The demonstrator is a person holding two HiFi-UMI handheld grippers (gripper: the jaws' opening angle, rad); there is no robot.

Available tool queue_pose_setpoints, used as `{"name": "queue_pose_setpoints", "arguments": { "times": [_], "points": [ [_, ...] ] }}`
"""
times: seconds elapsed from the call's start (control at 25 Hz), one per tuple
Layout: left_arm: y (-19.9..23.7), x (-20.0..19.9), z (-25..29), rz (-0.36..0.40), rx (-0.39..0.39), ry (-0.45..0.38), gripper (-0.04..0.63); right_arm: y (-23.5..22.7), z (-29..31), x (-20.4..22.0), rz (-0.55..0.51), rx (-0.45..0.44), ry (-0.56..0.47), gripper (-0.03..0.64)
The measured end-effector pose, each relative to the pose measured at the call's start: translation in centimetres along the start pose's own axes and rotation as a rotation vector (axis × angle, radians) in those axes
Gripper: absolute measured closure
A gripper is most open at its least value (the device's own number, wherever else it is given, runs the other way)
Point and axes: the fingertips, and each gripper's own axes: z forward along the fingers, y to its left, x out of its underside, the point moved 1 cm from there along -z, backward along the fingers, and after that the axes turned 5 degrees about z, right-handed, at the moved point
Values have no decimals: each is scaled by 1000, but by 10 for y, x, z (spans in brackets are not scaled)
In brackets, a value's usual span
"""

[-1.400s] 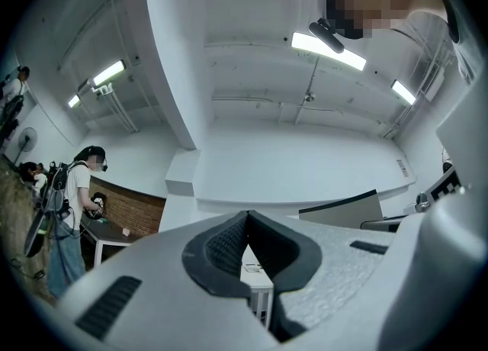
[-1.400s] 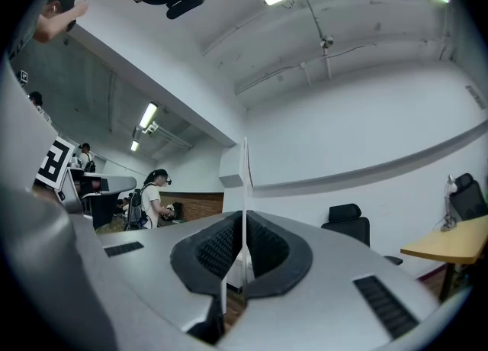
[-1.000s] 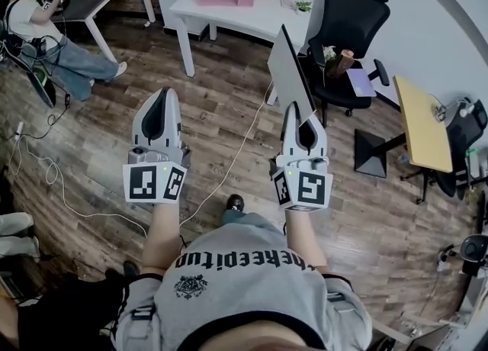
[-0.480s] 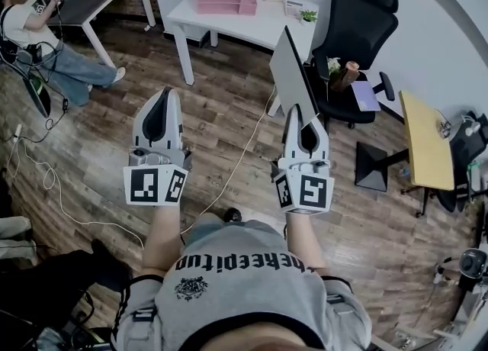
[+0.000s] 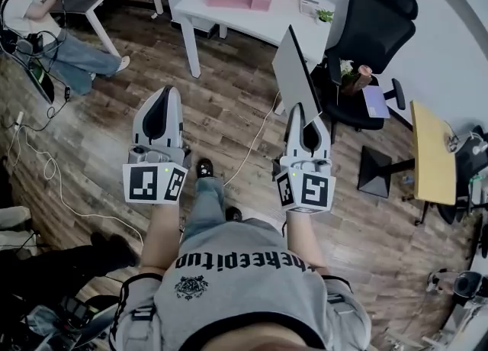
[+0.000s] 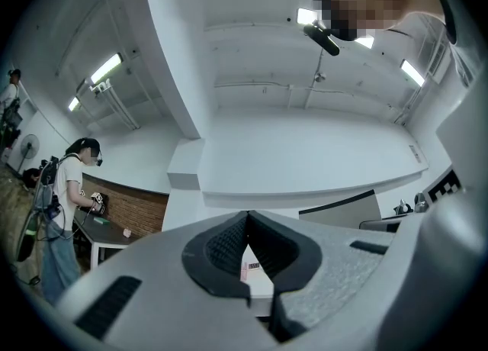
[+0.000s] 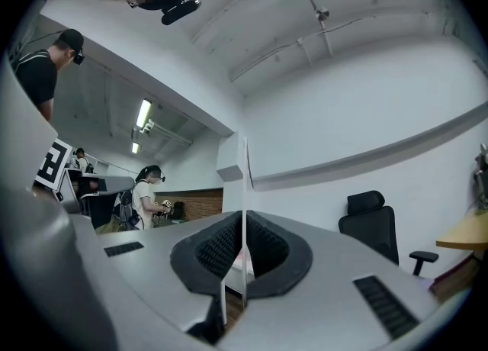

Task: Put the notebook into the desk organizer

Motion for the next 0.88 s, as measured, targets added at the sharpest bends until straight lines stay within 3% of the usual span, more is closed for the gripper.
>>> {"name": "queue_pose_setpoints", "arguments": {
  "times": [0.88],
  "points": [
    [160, 66, 236, -24, 94, -35, 592, 13, 267, 35, -39, 93, -32, 608]
  ]
}}
